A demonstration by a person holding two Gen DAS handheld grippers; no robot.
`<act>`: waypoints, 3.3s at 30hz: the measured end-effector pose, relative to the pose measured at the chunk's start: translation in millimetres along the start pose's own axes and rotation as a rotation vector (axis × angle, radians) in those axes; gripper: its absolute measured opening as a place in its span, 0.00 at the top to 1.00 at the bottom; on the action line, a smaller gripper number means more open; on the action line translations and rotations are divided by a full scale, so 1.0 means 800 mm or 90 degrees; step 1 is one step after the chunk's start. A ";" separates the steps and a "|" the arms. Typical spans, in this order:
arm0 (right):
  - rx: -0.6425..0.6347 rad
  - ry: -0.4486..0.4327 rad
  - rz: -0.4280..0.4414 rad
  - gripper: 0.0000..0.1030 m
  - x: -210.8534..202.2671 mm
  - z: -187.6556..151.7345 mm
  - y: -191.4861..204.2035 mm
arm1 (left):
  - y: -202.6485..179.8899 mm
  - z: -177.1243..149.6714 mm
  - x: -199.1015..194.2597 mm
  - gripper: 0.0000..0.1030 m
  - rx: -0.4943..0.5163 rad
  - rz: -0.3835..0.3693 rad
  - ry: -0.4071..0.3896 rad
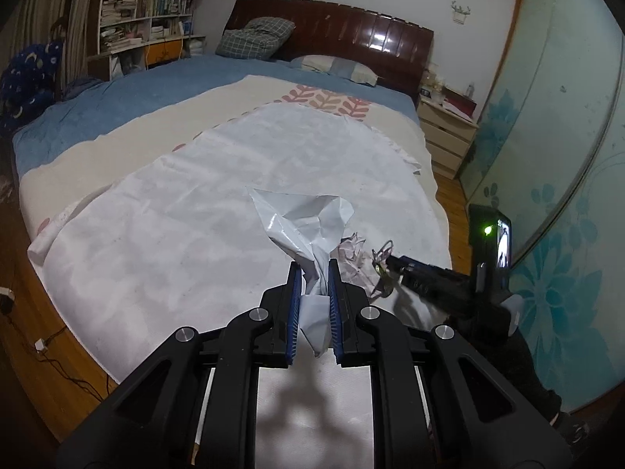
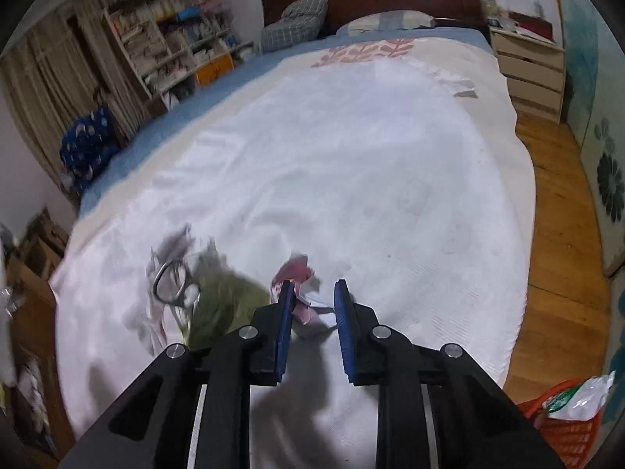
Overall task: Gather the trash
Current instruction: 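Grasp the pink wrapper with the right tool while the left tool holds the tissue, then carry the tissue and pink wrapper to the red basket and release both, then move both tools back over the bed toward the remaining trash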
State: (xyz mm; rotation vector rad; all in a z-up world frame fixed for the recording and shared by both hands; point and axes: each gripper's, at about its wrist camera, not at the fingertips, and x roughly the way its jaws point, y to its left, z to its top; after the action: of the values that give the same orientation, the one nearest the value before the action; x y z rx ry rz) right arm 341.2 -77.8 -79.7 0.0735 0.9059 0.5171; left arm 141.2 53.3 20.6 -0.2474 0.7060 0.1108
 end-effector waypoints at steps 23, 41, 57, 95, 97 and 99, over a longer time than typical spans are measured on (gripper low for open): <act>-0.033 -0.297 -0.102 0.91 -0.468 -0.080 -0.082 | -0.156 0.053 -0.079 0.87 0.029 -0.233 -0.101; 0.365 0.167 -0.196 0.91 -0.239 -0.276 -0.451 | -0.465 -0.275 0.277 0.87 0.266 -0.291 0.431; 0.380 0.145 -0.224 0.48 -0.229 -0.262 -0.449 | -0.463 -0.260 0.250 0.36 0.278 -0.240 0.392; -0.101 -0.173 0.011 0.43 -0.192 -0.072 0.024 | -0.078 -0.063 0.012 0.22 -0.004 -0.035 0.011; -0.078 -0.158 0.031 0.47 -0.161 -0.060 0.028 | -0.070 -0.066 0.013 0.22 -0.007 -0.037 0.023; -0.066 -0.149 0.038 0.53 -0.137 -0.053 0.035 | -0.062 -0.067 0.017 0.22 -0.017 -0.035 0.031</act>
State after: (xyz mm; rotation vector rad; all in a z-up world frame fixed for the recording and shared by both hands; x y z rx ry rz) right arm 242.4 -110.0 -18.5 0.0655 0.6488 0.5975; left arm 127.0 -8.4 -17.9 -0.2962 0.7464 0.0623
